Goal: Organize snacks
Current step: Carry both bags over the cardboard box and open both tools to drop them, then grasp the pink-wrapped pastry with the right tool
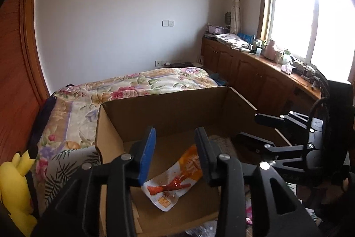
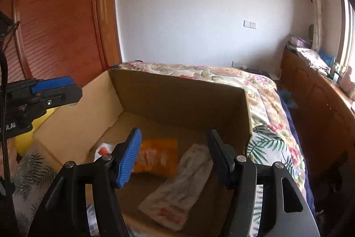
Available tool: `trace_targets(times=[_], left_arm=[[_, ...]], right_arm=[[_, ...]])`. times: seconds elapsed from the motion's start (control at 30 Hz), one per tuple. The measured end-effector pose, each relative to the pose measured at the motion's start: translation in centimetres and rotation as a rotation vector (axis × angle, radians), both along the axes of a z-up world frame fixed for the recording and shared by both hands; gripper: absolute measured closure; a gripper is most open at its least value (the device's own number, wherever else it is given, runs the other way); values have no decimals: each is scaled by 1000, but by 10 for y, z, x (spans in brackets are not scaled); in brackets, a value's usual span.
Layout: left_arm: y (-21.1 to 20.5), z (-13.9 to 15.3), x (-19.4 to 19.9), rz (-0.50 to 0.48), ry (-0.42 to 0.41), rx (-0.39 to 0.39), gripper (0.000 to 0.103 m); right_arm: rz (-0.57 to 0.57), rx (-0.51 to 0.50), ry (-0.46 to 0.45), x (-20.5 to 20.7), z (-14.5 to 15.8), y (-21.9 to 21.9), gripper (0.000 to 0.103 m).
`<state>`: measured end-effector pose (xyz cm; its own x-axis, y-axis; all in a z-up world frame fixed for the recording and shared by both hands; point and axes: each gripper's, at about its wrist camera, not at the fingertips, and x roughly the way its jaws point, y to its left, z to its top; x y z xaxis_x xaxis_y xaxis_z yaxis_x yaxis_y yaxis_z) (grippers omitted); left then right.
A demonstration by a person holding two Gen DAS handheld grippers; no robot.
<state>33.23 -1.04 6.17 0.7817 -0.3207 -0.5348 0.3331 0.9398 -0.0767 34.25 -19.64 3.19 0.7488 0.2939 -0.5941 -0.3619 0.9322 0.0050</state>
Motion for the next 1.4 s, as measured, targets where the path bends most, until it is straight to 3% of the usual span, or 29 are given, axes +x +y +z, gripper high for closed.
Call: trace_targets(times=[0.23, 0.4, 0.47, 0.53, 0.77, 1.0, 1.2, 1.4], left_arm=[[8, 10, -52, -15, -59, 32, 57], [18, 2, -85, -26, -44, 4, 50], [22, -5, -99, -35, -28, -13, 36], [25, -11, -112, -47, -20, -28, 32], [33, -42, -150, -43, 35, -30, 32], [41, -89, -175, -4, 92, 27, 32], [46, -124, -181, 38, 150, 74, 32], [46, -138, -177, 52, 177, 83, 32]], right_arm=[[47, 84, -34, -69, 10, -15, 40], [74, 124, -22, -122, 0, -19, 40], [70, 129, -8, -137, -9, -17, 40], [63, 127, 3, -148, -17, -16, 40], [33, 126, 43, -165, -38, -27, 40], [7, 117, 124, -156, -73, -38, 45], [-7, 93, 188, -143, -98, -39, 47], [-18, 22, 199, -135, -102, -30, 47]])
